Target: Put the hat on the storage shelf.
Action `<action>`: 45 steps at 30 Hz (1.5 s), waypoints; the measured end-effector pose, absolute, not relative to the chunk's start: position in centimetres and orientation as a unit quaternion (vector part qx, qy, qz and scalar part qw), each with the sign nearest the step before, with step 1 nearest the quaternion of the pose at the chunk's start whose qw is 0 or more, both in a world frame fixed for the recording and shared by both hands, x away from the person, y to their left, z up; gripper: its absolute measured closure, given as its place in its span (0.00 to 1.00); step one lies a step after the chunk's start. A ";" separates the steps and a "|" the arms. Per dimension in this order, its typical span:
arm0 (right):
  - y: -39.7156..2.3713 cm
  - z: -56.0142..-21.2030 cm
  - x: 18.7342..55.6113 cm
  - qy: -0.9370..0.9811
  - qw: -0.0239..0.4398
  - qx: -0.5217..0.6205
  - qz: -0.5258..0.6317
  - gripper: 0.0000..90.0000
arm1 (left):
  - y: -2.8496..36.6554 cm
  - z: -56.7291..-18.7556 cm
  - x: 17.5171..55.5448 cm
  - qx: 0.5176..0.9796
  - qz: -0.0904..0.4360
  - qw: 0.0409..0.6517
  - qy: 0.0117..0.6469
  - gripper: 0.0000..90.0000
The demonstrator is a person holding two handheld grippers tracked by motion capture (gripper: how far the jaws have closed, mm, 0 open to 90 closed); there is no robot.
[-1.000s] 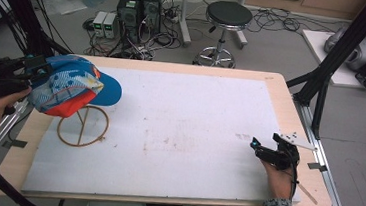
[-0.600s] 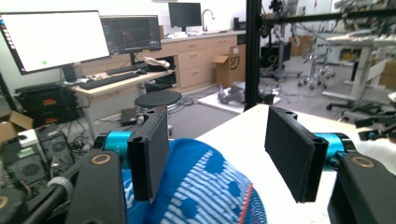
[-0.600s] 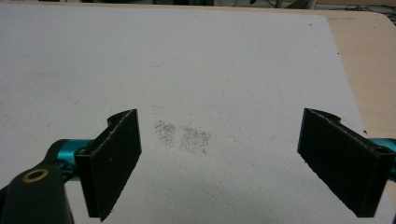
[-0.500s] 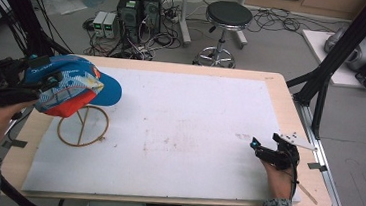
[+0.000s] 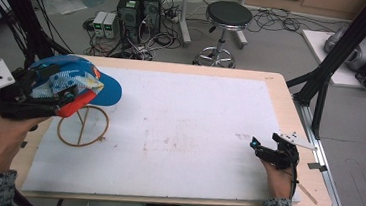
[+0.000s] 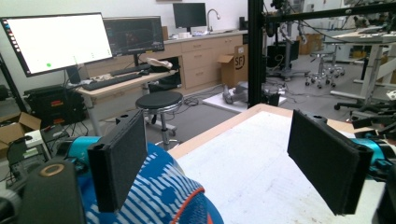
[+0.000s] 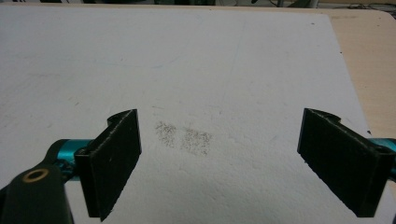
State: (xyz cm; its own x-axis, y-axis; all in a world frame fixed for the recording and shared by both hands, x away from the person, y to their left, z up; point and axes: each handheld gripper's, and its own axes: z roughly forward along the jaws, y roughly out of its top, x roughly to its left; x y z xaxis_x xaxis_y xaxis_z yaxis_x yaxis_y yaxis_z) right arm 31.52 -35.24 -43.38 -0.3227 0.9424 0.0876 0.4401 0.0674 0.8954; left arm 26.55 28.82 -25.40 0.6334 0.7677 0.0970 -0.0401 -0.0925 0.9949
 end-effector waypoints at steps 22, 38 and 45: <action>-34.9 -43.3 31.7 0.679 0.277 0.506 0.454 0.14 | 25.7 -28.3 24.8 0.669 0.306 0.625 0.261 0.21; -34.8 -43.3 31.8 0.681 0.276 0.503 0.454 0.14 | 23.9 -32.5 24.2 0.687 0.267 0.626 0.254 0.23; -34.8 -43.3 31.8 0.681 0.278 0.502 0.454 0.14 | 23.3 -33.8 23.9 0.696 0.259 0.621 0.251 0.23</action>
State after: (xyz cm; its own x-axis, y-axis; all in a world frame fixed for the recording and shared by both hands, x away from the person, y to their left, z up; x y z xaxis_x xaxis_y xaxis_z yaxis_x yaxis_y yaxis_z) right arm 31.83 -34.84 -43.34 -0.3410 0.9368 0.0778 0.4317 0.0826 0.8982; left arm 23.93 23.29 -33.79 0.7400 0.6707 0.0498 0.0274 -0.1039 0.9942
